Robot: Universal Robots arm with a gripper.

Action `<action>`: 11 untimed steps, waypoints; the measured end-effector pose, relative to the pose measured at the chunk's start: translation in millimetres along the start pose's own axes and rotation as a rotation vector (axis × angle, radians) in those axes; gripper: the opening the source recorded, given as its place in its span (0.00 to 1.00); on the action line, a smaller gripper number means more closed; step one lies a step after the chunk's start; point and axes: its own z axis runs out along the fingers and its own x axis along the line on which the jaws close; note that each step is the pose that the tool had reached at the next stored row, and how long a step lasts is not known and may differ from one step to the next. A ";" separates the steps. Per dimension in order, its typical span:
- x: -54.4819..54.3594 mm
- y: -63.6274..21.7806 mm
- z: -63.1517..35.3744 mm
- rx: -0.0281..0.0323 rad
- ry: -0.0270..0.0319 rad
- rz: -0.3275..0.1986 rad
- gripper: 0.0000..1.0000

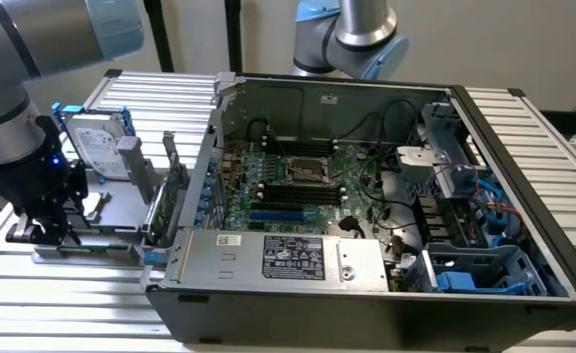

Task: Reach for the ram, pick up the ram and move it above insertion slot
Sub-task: 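Pick up the ram and move it above insertion slot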

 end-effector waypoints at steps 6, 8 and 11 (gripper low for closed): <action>0.0 -0.2 11.0 0.0001 -0.0001 0.000 0.36; 0.0 -0.3 14.5 0.0000 0.0000 0.000 0.36; 0.0 -0.4 19.9 0.0000 0.0000 0.000 0.36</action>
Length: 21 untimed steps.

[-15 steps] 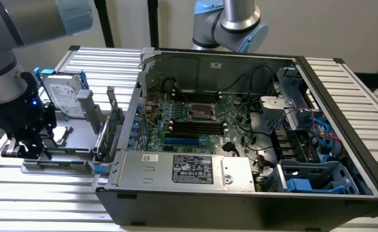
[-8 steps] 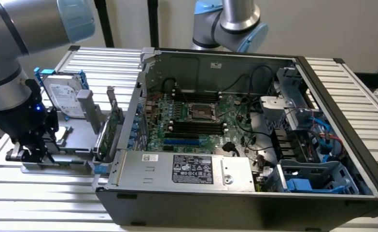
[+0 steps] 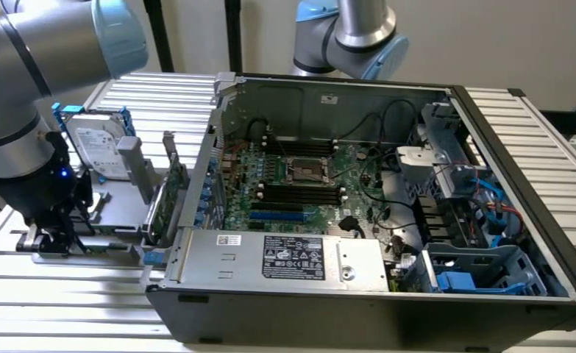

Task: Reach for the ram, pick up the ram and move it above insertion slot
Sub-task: 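Pick up the ram and move it above insertion slot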

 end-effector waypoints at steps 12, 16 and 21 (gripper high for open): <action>0.0 -0.2 9.1 -0.0001 -0.0068 0.000 0.36; 0.0 -0.2 11.5 -0.0002 -0.0077 0.000 0.36; 0.0 -0.3 13.7 -0.0001 -0.0084 0.000 0.36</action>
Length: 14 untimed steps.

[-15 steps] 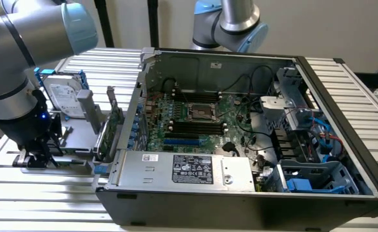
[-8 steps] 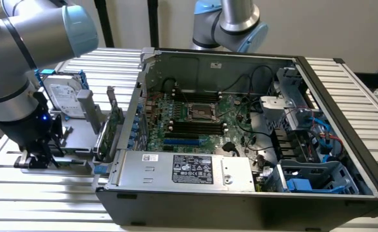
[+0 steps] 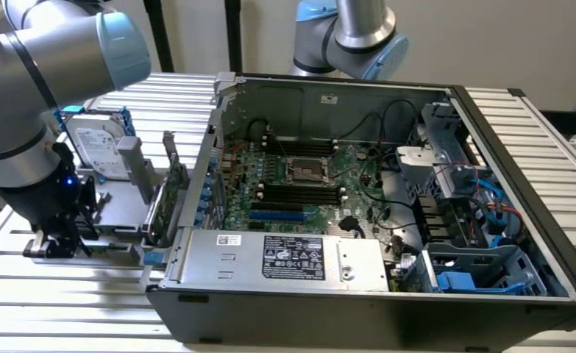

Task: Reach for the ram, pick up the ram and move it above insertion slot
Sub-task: 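Pick up the ram and move it above insertion slot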

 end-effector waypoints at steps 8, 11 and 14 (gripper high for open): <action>0.0 0.0 0.7 0.0000 0.0000 0.000 0.22; 0.0 0.0 0.7 -0.0001 0.0001 0.000 0.16; 0.0 0.0 0.7 0.0000 0.0000 0.000 0.13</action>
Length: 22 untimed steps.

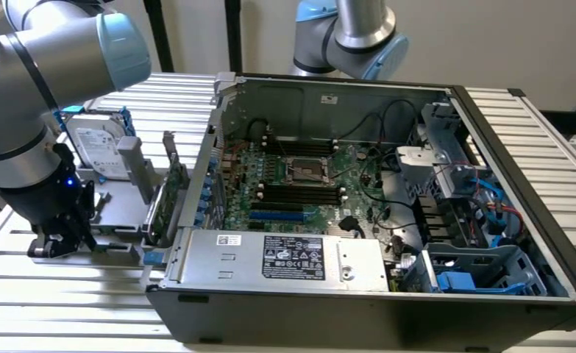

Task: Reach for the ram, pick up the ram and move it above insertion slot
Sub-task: 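Pick up the ram and move it above insertion slot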

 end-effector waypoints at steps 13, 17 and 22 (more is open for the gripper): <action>0.0 0.0 0.0 0.0002 -0.0005 0.019 0.13; 0.0 0.0 0.0 0.0004 -0.0008 0.030 0.13; 0.0 0.0 -1.0 0.0003 -0.0009 0.037 0.13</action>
